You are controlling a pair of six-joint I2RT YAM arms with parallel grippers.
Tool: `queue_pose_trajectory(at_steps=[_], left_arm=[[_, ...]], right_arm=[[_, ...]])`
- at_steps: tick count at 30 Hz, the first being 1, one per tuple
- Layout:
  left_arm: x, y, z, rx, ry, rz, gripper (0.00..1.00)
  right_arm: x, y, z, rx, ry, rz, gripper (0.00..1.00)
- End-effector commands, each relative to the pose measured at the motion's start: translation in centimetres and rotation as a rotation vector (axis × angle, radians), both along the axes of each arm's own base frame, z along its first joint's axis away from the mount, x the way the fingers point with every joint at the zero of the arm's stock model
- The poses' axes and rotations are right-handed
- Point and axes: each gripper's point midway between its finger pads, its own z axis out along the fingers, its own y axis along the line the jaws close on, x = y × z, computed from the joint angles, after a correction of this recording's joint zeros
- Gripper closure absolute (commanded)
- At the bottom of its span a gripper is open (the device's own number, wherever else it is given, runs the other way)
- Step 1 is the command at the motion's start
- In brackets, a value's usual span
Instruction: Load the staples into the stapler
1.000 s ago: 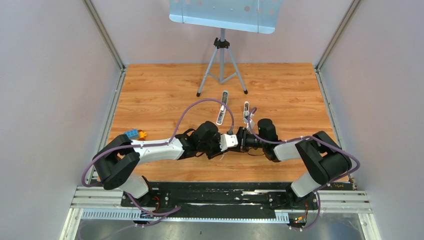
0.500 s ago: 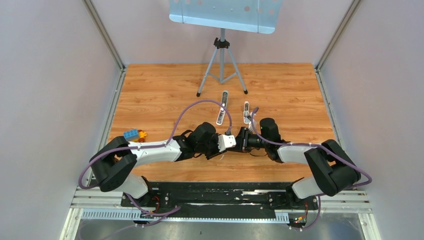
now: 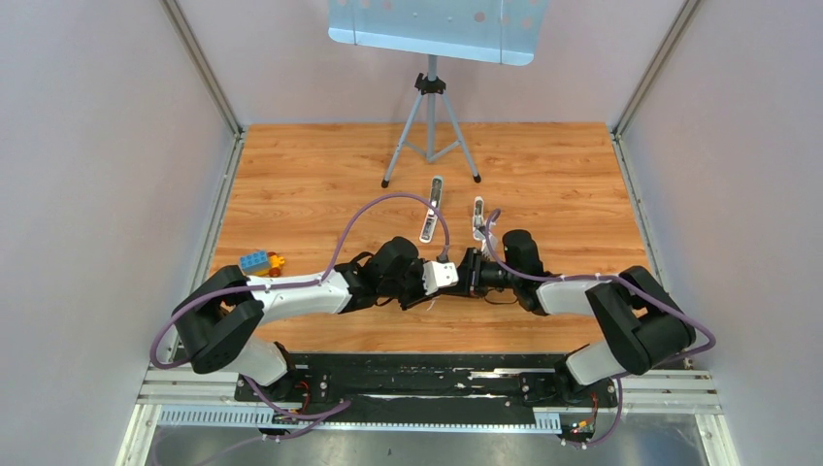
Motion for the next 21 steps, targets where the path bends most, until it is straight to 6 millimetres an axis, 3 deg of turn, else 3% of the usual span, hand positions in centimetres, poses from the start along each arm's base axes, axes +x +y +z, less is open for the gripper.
queue_pose_trajectory(at_steps=[1, 21], left_arm=[[0.28, -1.31, 1.81, -0.064, -0.022, -0.022, 0.67], [0.59, -1.55, 1.97, -0.067, -0.035, -0.024, 0.67]], right_arm=[[1.01, 0.31, 0.4, 0.014, -0.027, -0.005, 0.68], [0.68, 1.08, -0.11, 0.041, -0.009, 0.018, 0.72]])
